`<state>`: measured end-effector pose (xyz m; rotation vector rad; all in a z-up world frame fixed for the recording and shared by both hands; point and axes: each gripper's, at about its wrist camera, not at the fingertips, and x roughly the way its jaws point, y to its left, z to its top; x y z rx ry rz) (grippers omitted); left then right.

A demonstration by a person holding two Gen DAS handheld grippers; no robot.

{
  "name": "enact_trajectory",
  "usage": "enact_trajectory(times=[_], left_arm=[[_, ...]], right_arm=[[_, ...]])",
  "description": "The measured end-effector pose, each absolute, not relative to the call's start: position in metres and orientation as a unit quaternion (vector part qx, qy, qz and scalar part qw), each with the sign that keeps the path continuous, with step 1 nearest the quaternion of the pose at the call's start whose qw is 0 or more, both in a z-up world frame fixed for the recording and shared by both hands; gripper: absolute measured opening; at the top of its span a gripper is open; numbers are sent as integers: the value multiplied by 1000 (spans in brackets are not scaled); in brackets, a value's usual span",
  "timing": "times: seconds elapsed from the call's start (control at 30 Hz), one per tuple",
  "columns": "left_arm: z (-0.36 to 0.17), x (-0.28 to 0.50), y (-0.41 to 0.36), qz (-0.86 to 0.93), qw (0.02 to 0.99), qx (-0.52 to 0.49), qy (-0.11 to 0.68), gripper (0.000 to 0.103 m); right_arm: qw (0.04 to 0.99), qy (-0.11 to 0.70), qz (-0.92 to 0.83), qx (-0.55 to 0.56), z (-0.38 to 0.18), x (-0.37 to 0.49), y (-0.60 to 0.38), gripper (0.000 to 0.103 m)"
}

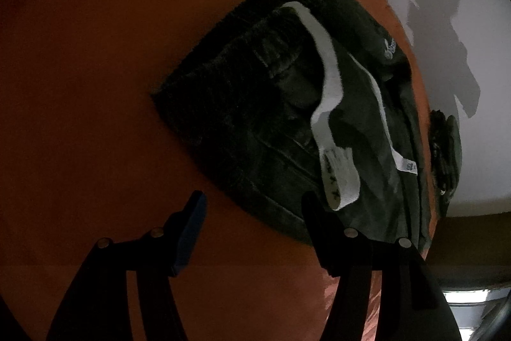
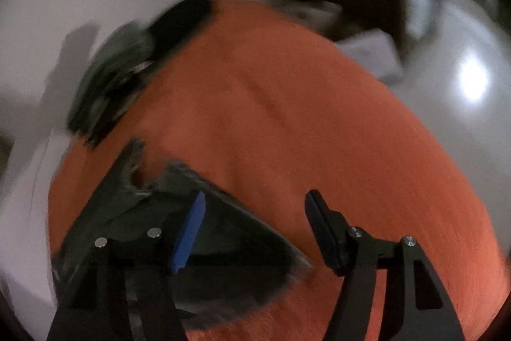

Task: Fold clothes

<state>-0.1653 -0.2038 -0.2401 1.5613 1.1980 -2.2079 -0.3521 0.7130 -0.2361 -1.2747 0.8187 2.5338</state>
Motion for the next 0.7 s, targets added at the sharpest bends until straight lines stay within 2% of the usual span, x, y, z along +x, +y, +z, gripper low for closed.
enact_trajectory(times=[0.1,0.27,0.3,0.33,0.4,0.53,0.6,0.67,0.7], left_arm=[[-243,-164,-208,-740,97,525,409,63],[-248,-162,-214,-735,105,524,418,63],[-249,-162,-215,-734,107,523,420,63],[-250,-162,-216,-732,108,523,422,63],[-252,-161,-219,-730,112,523,426,63],[-253,-160,-222,-729,117,528,419,63],[-255,-160,-226,-728,123,529,418,63],[-257,-161,-228,-727,126,526,422,63],[-257,-161,-229,-727,128,525,424,63]], right_arm=[[31,182,863,-471,-238,-414,677,64],[23,66,832,-550,-268,-479,626,62],[24,55,829,-557,-273,-483,620,51],[25,44,825,-563,-277,-487,614,26],[43,32,825,-562,-275,-491,611,15],[101,73,864,-487,-243,-482,639,13],[105,107,856,-495,-245,-487,653,13],[110,89,844,-517,-257,-494,650,15],[111,78,834,-535,-263,-496,646,20]])
